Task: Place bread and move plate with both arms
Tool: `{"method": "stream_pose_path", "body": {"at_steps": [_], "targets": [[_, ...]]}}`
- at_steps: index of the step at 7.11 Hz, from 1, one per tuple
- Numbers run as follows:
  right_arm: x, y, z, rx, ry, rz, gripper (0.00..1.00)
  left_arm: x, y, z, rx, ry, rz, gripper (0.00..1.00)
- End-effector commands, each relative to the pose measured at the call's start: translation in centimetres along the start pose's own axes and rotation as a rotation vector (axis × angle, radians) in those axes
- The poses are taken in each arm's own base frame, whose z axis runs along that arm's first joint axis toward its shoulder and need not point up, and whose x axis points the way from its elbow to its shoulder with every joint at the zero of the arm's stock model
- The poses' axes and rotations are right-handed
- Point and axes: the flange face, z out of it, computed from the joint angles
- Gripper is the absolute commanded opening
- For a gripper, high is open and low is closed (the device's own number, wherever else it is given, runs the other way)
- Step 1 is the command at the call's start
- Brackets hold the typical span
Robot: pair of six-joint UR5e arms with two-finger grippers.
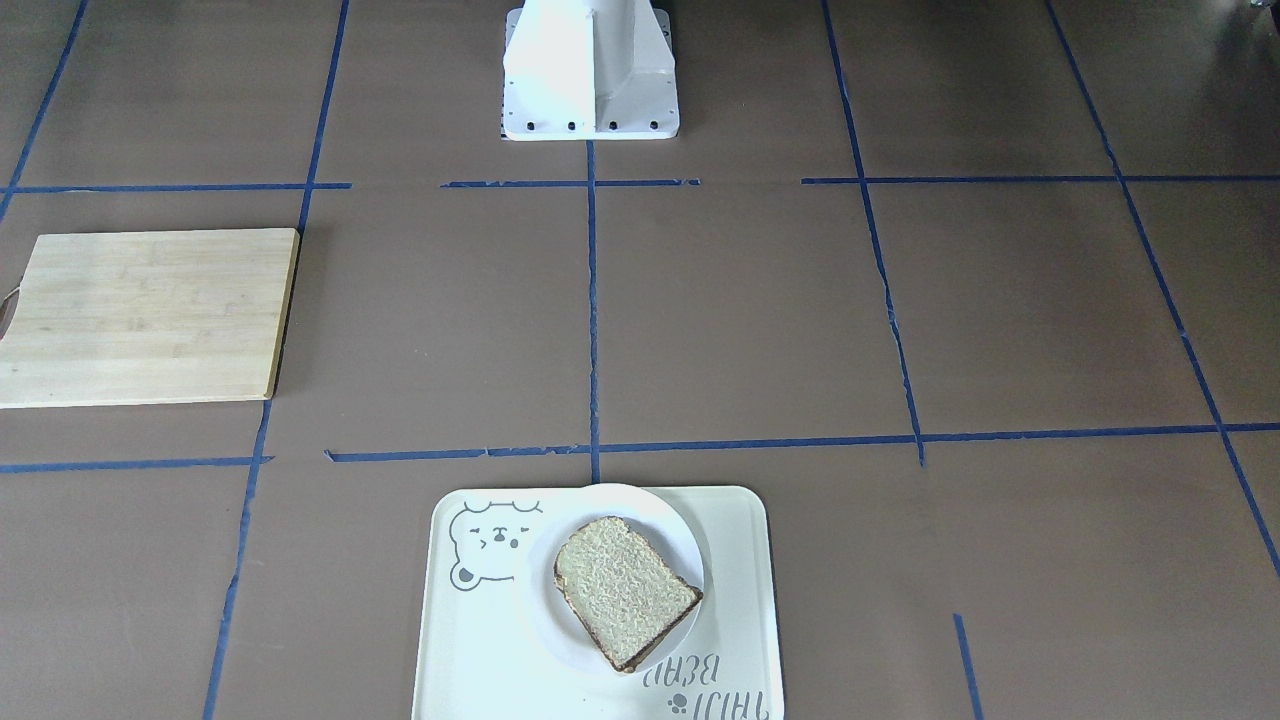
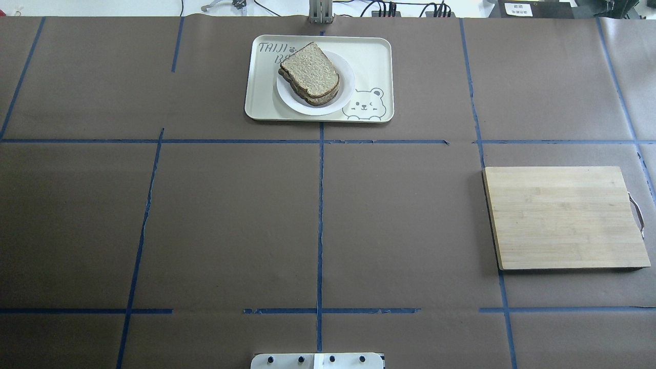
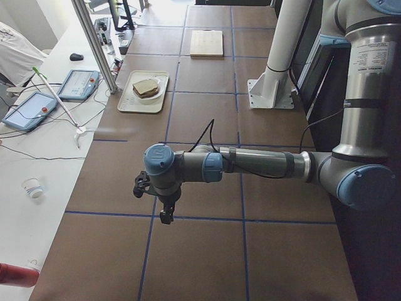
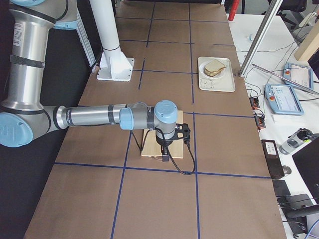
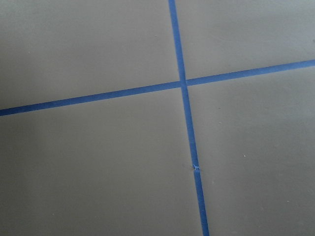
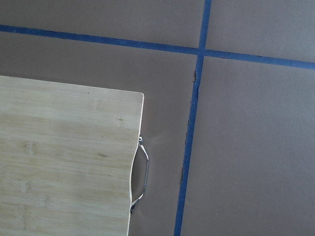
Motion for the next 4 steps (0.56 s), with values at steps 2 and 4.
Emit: {"method": "stream_pose_path", "body": {"at_steps": [2,4], "targets": [[0.3,0.3,0.3,-0.007,0.001,0.001,1.00,-0.1,0.7,0.8,-0.045,0.008,-0.029,1.00],[0.1,0.3,0.3,-0.006,-0.013,-0.003,1.00,-0.2,0.7,0.9,-0.054,0.011,-0.038,1.00]]}}
